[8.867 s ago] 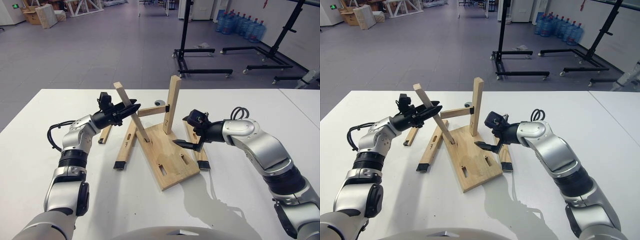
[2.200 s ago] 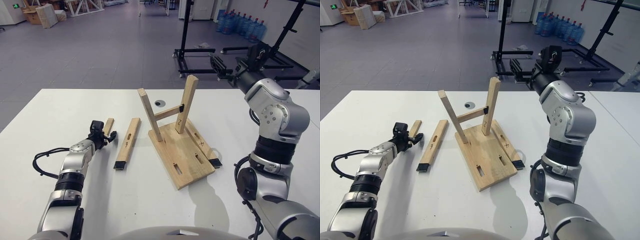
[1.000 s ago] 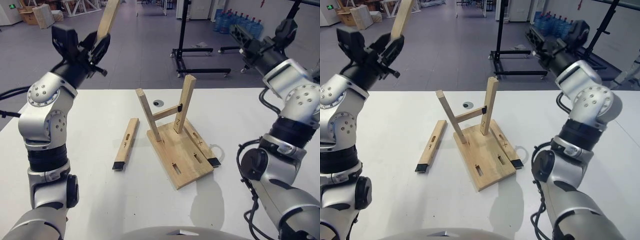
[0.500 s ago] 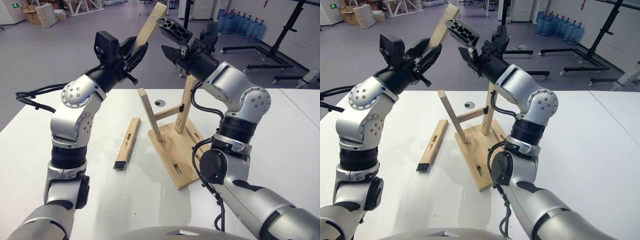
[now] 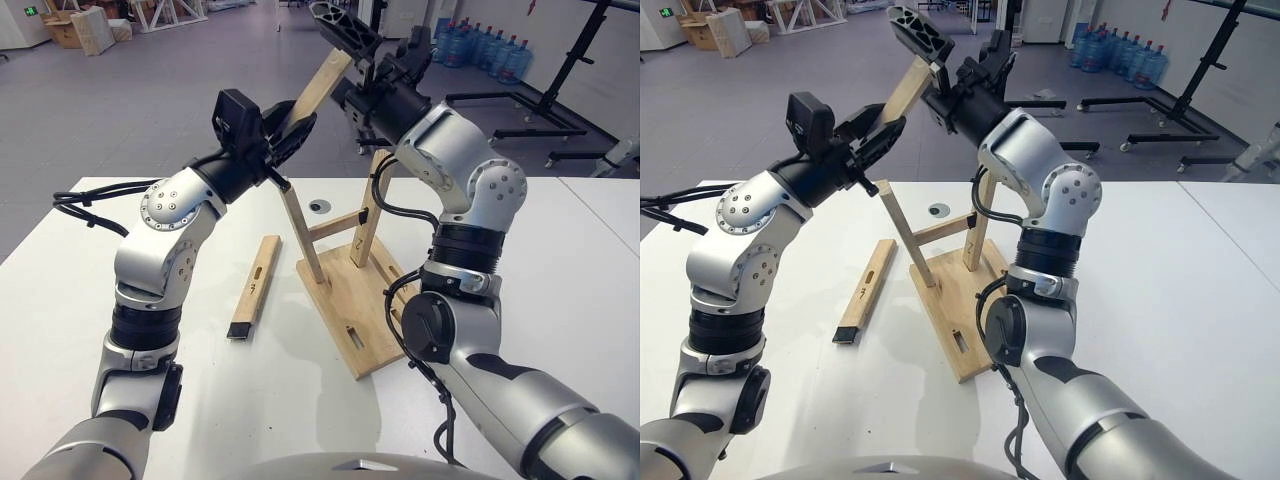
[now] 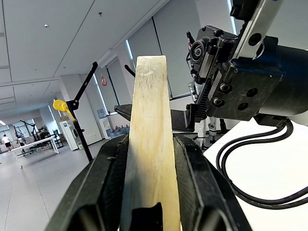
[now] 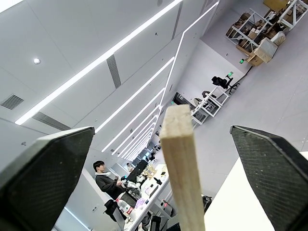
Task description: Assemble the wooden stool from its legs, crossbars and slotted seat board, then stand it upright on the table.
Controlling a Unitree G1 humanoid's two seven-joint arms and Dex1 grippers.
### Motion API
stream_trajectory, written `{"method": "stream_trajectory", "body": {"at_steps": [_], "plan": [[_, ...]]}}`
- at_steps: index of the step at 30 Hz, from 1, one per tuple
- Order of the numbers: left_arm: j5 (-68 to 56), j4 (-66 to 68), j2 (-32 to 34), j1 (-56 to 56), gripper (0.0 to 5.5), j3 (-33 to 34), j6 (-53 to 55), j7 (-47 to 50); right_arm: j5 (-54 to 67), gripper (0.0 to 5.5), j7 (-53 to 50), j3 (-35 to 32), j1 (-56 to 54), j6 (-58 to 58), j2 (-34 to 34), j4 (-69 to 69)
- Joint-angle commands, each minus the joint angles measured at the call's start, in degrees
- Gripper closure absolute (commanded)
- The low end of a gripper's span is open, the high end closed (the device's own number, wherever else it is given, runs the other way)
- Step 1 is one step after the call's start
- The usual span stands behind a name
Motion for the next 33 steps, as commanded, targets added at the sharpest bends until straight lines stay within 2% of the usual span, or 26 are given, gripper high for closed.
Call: {"method": "stream_trajectory", "body": {"at_steps": [1, 18, 27, 33], "plan": [[0.1, -0.8, -0.2, 0.2, 4.23, -0.5, 0.8, -0.2, 0.7, 0.31, -0.1, 1.3, -0.8, -1.2, -0.8, 0.7], [0.6, -0.9, -0.1, 0.4, 4.23, -0.5, 0.7, 0.0, 2.2, 3.41, -0.9, 3.3, 0.8, -2.9, -1.3, 0.9], [0.8, -0.9, 0.2, 0.2, 4.23, -0.4, 0.7, 0.0, 2.6, 4.8, -1.4, 3.6, 1.6, -3.2, -1.2, 0.1], [0.7, -0.6, 0.2, -0.1, 4.23, -0.3, 1.3, -0.1, 2.1, 5.06, -1.5, 4.8, 2.7, -3.3, -2.2, -0.9]]}}
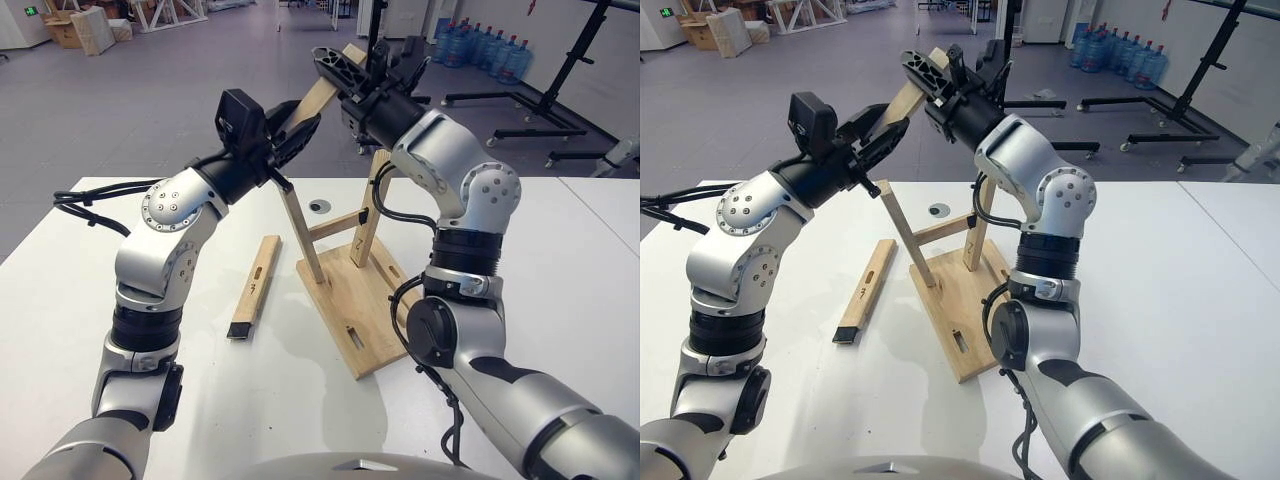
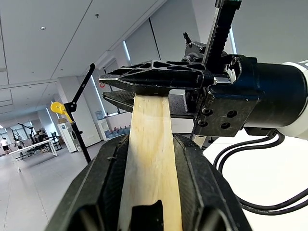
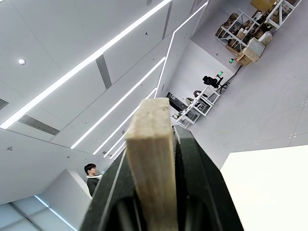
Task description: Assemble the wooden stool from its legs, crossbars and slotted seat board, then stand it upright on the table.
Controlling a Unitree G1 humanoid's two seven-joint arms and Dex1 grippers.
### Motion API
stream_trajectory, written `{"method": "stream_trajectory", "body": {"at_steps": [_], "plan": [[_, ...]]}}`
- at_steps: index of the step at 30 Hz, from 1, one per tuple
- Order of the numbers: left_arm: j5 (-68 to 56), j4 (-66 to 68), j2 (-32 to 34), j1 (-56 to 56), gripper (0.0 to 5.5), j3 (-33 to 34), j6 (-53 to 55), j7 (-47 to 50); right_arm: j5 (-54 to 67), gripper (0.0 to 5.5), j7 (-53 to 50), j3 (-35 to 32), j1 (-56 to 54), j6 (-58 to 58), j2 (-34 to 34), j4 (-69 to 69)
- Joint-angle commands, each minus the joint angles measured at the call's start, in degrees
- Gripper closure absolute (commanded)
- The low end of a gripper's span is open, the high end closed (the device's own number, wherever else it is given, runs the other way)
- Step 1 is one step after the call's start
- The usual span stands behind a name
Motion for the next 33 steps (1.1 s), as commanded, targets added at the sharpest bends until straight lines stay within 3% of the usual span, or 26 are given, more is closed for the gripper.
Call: {"method": "stream_trajectory", "body": {"at_steps": [1, 6, 12, 15, 21, 23, 25, 28, 31, 33], "plan": [[0.3, 0.5, 0.2, -0.1, 4.23, 0.1, 1.3, 0.1, 1.0, 5.07, 0.1, 0.8, 0.8, 0.2, -0.3, -1.0], [0.6, 0.9, 0.8, 0.7, 3.24, -0.7, 2.4, -0.5, 0.1, 5.11, 0.7, 1.2, 1.0, -0.6, -1.0, -1.6], [-2.9, -3.2, 1.1, 2.3, 2.5, 1.9, 4.4, -0.8, -2.9, 5.11, 2.6, 0.1, -0.4, -3.6, -4.4, 0.2], [-8.7, -7.0, 3.7, 1.9, 2.49, 8.2, 8.4, -0.8, -4.7, 5.11, 4.8, -1.5, -1.5, -4.7, -9.3, 1.7], [-31.4, -4.0, 1.7, -5.6, 2.49, 29.4, 12.5, 12.2, -2.8, 5.11, 6.5, -9.1, 2.0, 0.7, -29.8, -6.1], [-32.4, -3.4, 0.7, -1.9, 2.49, 31.2, 12.0, 15.1, -2.8, 5.11, 7.6, -11.7, 10.6, 3.8, -35.3, -12.2], [-31.5, -3.0, 0.2, 2.1, 2.49, 30.7, 11.2, 15.9, -4.8, 5.11, 9.7, -11.8, 20.4, 3.3, -34.8, -16.6], [-29.9, -1.2, -0.6, 6.5, 2.49, 29.6, 9.3, 15.1, -17.1, 5.11, 16.7, -2.8, 34.6, -6.5, -28.5, -22.0], [-28.2, 0.6, -1.1, 9.6, 2.49, 27.7, 7.4, 13.9, -31.6, 5.11, 22.0, 7.0, 40.0, -18.7, -23.8, -22.1], [-26.3, 1.2, -0.9, 11.5, 2.49, 25.8, 6.5, 12.9, -36.6, 5.11, 24.8, 10.1, 41.5, -22.4, -22.4, -18.2]]}}
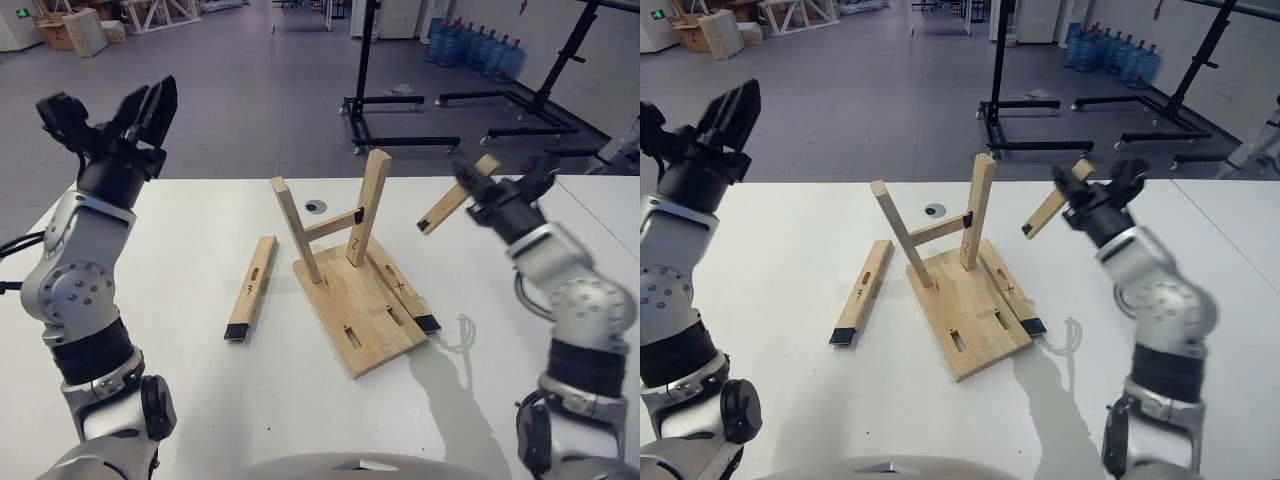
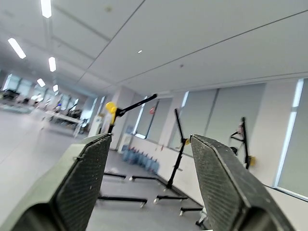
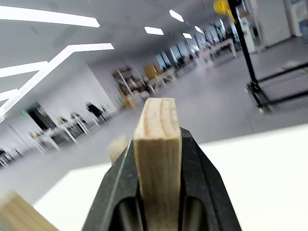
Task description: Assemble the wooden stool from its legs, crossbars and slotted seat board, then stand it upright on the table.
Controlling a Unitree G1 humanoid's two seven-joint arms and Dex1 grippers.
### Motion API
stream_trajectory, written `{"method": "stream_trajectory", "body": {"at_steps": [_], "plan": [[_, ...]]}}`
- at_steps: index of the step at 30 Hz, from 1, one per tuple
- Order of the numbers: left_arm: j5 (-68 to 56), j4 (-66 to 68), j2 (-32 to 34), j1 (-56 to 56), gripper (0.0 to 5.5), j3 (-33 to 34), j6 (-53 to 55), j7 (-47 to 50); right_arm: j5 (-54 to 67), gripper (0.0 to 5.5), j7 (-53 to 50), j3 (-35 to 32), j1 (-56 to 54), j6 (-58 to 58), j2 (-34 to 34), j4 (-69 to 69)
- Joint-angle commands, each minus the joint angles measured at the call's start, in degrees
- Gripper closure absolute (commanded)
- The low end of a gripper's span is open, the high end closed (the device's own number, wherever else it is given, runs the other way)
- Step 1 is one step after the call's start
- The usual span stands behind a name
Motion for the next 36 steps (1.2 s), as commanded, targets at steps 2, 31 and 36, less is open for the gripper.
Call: {"method": "stream_trajectory", "body": {"at_steps": [2, 31, 36], "plan": [[3.9, 1.2, 0.2, 4.1, 2.49, -4.3, -2.1, -2.5, -10.8, 5.11, 6.7, 6.0, 2.4, -8.9, 2.7, 6.6], [6.9, 0.6, -1.3, 7.6, 2.49, -9.7, -5.2, -3.5, -23.8, 5.11, 13.7, 8.0, 1.4, -16.1, 9.6, 21.0], [7.1, 0.5, -1.1, 7.7, 2.49, -10.1, -5.4, -3.6, -24.0, 5.11, 13.8, 7.4, 1.3, -16.0, 9.4, 20.9]]}}
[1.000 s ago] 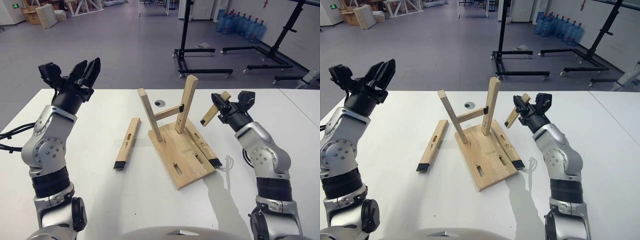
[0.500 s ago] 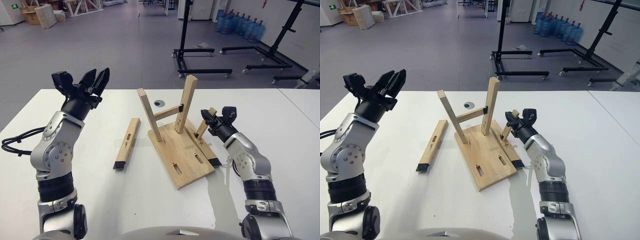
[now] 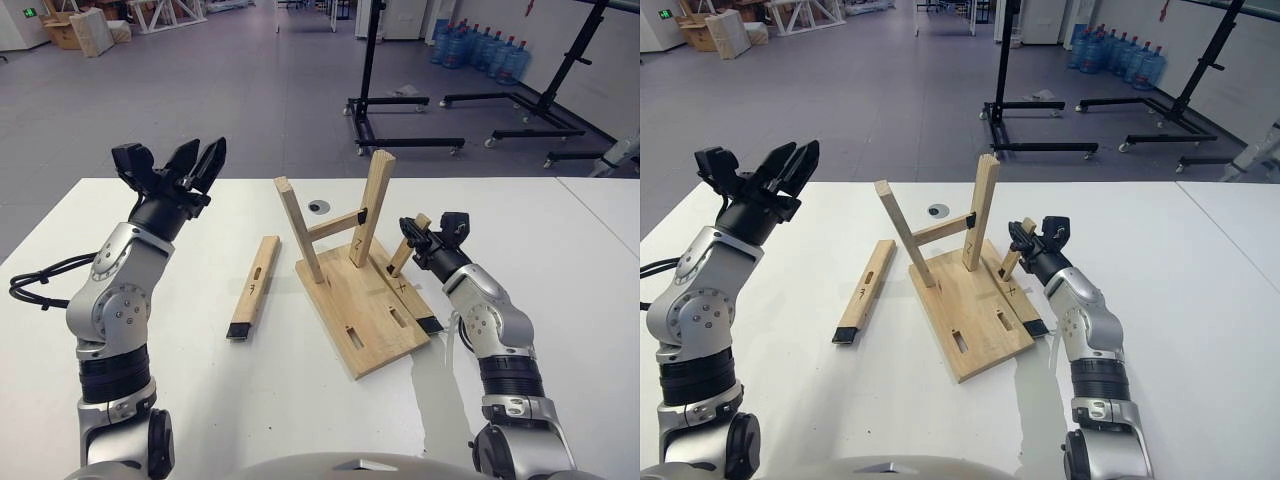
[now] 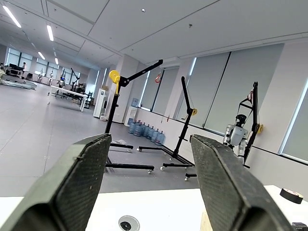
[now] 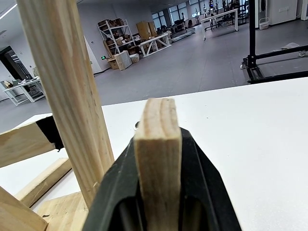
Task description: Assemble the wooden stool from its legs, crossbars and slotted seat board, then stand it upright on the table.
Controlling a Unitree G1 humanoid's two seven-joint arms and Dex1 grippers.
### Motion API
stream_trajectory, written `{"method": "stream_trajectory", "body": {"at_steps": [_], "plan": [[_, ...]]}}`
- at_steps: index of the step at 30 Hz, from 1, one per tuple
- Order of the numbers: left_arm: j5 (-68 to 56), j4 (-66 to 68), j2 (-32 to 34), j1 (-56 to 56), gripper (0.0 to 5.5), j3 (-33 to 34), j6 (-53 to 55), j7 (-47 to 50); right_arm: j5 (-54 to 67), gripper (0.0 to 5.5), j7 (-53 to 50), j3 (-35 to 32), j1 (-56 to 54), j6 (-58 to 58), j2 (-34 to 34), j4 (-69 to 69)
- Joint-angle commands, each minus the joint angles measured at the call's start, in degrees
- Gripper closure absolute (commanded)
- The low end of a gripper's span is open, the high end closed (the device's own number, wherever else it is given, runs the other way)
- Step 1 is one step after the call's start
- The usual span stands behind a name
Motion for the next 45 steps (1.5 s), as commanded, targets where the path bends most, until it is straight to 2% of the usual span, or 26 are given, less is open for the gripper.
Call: {"method": "stream_trajectory", "body": {"at_steps": [1, 9, 22, 32, 33, 39, 45], "plan": [[1.1, -0.5, 0.3, 0.6, 2.49, -0.8, -0.4, -0.4, -0.8, 5.11, 0.1, -0.5, -0.5, 0.0, -0.1, 0.2], [2.3, -0.4, 0.7, 0.6, 2.49, -1.9, -0.6, -1.0, -4.8, 5.11, 0.7, 1.0, 1.8, -3.7, 0.0, 2.1], [4.6, -0.3, 0.6, 0.1, 2.49, -2.9, -1.0, -2.1, -15.0, 5.11, 0.3, 5.1, 6.7, -19.4, 1.5, 12.6], [6.3, -0.3, 0.5, 0.7, 2.49, -3.9, -1.6, -2.5, -14.7, 5.11, 1.6, 5.4, 8.2, -22.6, 2.0, 17.1], [6.4, -0.3, 0.5, 0.7, 2.49, -3.9, -1.6, -2.5, -14.0, 4.74, 2.1, 5.1, 8.0, -22.0, 2.0, 17.3], [7.0, -0.1, 0.4, 0.6, 2.49, -4.2, -1.8, -2.7, -12.5, 3.66, 1.9, 2.8, 6.0, -20.5, 1.8, 17.1], [7.3, 0.0, 0.2, 0.8, 2.49, -4.3, -2.1, -2.7, -11.1, 3.66, 3.7, 1.5, 4.2, -18.1, 0.6, 11.4]]}}
